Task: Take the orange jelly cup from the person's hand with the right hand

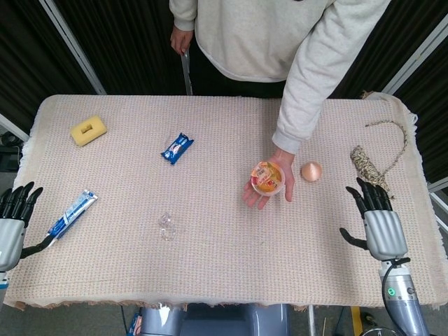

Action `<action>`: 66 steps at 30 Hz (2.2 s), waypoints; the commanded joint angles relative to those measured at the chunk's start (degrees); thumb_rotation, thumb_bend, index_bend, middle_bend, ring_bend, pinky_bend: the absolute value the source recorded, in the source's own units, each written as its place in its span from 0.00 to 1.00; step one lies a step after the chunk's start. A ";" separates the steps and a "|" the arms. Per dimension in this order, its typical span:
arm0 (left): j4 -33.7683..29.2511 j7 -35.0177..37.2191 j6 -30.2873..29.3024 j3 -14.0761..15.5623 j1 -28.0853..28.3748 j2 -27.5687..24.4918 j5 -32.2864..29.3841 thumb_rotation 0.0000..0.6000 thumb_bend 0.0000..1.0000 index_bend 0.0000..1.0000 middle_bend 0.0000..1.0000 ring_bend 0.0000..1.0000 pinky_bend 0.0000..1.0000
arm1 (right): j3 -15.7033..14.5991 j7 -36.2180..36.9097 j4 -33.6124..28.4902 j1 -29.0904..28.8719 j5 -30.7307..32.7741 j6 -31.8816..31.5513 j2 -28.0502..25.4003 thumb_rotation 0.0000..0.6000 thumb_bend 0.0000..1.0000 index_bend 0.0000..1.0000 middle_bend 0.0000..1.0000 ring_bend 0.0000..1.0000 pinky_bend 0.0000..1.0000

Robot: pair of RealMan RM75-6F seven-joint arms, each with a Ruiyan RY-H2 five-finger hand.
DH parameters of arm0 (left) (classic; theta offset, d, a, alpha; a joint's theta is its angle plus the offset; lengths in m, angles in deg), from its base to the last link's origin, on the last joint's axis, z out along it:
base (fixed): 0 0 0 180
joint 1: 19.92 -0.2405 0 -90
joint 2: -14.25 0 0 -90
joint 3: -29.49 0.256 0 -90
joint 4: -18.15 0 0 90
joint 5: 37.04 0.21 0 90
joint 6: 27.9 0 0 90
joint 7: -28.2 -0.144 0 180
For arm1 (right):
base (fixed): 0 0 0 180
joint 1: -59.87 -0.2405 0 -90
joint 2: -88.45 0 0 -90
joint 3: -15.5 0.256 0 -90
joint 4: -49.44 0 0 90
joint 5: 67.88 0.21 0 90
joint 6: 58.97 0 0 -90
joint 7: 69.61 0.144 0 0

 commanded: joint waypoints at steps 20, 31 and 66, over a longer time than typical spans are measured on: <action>-0.19 1.33 1.01 -0.01 0.28 -0.22 -0.77 1.00 0.20 0.01 0.00 0.00 0.00 | 13.66 -31.31 -11.62 -26.93 42.65 7.22 8.48 1.00 0.14 0.13 0.00 0.00 0.00; -0.54 1.43 1.55 0.06 0.42 -0.49 -1.10 1.00 0.20 0.01 0.00 0.00 0.00 | 13.52 -33.60 -8.46 -32.61 49.57 5.17 12.54 1.00 0.16 0.16 0.03 0.00 0.00; -1.36 0.25 2.47 0.09 0.61 -0.80 -2.03 1.00 0.20 0.01 0.00 0.00 0.00 | 7.49 -25.42 -13.82 -27.22 34.37 -5.47 7.52 1.00 0.27 0.64 0.56 0.51 0.56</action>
